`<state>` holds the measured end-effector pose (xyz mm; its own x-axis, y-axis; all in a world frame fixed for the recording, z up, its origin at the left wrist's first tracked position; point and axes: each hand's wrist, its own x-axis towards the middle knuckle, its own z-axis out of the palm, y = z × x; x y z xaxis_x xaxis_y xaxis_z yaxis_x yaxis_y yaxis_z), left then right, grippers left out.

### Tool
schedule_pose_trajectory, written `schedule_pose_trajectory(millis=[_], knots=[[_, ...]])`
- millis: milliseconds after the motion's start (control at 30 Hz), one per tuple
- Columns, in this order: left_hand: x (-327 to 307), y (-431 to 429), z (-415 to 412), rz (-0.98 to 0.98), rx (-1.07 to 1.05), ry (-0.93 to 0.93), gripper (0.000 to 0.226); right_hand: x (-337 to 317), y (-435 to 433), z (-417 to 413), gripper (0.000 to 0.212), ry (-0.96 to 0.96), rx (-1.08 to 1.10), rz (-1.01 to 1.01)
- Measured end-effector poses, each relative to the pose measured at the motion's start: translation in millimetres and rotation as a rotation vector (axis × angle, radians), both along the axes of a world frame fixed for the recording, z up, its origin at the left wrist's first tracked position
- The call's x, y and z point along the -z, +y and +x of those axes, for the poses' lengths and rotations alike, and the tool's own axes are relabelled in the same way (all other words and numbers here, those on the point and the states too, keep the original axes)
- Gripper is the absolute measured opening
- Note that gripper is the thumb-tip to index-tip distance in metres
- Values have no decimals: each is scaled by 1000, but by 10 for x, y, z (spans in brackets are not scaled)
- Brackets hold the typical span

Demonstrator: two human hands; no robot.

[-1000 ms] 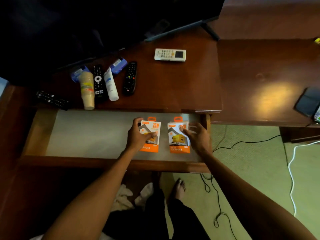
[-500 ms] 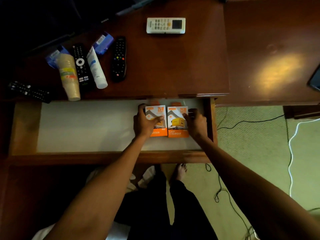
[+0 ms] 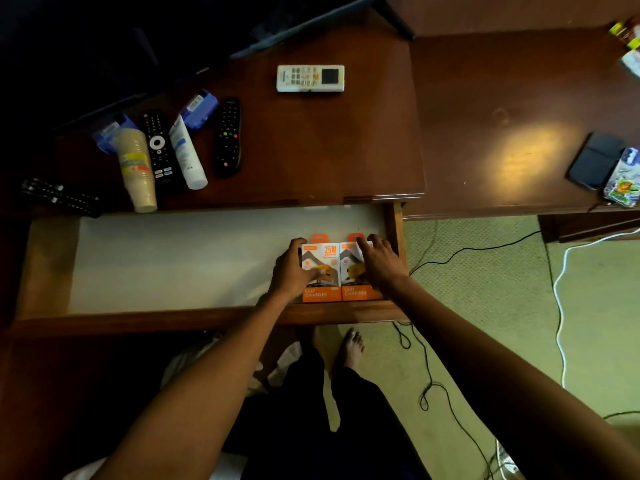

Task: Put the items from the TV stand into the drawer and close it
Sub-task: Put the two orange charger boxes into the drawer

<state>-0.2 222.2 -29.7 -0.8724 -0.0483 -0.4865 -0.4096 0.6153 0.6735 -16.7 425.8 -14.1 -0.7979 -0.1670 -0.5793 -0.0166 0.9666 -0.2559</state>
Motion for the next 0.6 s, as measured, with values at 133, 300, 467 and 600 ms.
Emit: schedule_pose_trajectory(millis=[133, 300, 467, 600], knots=[[-39, 44, 33, 7, 4, -9, 76, -3, 36, 16, 95, 7, -33, 10], [-76, 101, 49, 3, 38, -39, 82, -43, 24, 18, 78, 92, -87, 110], [-142, 47, 14, 137, 80, -163, 98, -48, 90, -11, 67, 99, -171, 128], [-245, -6, -15, 238, 65, -280, 93, -245, 80, -118, 62, 49, -187, 69]])
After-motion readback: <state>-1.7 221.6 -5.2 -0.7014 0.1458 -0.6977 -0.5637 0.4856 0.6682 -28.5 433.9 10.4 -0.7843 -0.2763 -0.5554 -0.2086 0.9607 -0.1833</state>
